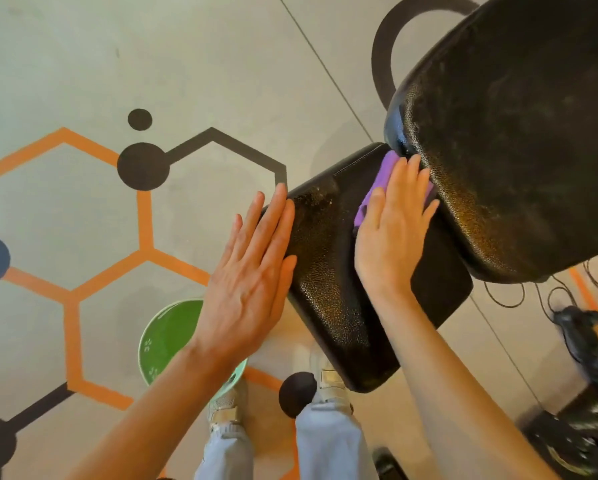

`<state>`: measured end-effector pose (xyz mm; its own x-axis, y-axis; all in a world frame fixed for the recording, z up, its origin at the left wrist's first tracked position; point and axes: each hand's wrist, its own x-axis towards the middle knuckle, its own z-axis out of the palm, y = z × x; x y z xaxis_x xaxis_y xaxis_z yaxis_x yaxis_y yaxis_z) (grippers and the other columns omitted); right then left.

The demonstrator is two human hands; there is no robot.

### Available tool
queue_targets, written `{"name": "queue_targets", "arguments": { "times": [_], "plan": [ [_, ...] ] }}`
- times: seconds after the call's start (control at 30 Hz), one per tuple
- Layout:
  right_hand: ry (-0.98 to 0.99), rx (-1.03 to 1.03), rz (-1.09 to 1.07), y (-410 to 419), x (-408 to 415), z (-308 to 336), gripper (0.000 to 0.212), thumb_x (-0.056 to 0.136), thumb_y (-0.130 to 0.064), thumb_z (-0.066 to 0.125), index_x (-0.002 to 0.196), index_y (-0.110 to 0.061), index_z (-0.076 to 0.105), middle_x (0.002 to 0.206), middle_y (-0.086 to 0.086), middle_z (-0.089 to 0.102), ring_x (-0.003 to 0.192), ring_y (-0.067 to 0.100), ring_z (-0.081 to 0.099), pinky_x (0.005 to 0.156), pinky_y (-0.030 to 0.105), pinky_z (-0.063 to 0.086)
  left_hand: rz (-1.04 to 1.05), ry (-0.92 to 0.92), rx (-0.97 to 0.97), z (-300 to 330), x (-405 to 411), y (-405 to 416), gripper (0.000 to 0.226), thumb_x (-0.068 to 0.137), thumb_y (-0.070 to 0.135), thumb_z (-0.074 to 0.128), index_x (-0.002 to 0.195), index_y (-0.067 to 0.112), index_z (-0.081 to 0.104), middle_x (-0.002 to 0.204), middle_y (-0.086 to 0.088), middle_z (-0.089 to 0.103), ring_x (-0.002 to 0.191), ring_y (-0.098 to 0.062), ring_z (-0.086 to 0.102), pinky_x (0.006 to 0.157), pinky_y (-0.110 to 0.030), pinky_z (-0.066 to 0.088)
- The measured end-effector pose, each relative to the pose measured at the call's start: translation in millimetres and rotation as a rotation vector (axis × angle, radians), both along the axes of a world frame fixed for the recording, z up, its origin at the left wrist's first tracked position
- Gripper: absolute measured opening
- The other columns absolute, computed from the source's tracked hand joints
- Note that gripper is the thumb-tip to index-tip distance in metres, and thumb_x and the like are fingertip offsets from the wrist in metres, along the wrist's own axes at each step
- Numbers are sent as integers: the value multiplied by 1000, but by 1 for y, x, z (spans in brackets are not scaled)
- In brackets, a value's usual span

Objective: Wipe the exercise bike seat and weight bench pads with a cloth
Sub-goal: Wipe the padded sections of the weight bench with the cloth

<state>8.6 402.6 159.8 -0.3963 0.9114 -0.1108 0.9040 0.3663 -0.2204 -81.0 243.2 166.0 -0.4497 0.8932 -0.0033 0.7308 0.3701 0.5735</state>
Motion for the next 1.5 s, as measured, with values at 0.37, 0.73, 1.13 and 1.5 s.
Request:
{"name": "queue_targets", "arguments": {
  "times": [0.37,0.73,1.13,1.5],
  "plan": [
    [3,16,86,6,0,0,52,105,-27,15,155,-11,16,163,10,13,151,25,8,121,51,15,-6,-84,20,-2,-2,-2,53,104,23,32,155,8,21,165,-5,12,153,-23,3,125,-40,8],
    [-10,-16,288,13,12,4,56,103,-33,9,155,-13,14,164,7,12,152,23,7,122,50,14,8,-77,28,0,0,-1,53,104,21,32,154,7,22,164,-6,13,153,-24,4,124,-44,11],
    [93,-112,647,-5,-20,12,55,102,-34,19,154,-16,22,163,5,16,152,24,7,123,49,11,177,-67,14,-2,17,0,55,104,25,28,155,7,17,165,-6,8,153,-21,4,125,-39,8],
    [89,-210,854,-26,44,19,54,104,-33,23,155,-20,8,164,-1,7,152,18,3,123,47,14,368,-169,94,-7,34,7,56,104,22,30,155,7,12,164,-5,2,153,-16,1,124,-28,4]
  ]
}}
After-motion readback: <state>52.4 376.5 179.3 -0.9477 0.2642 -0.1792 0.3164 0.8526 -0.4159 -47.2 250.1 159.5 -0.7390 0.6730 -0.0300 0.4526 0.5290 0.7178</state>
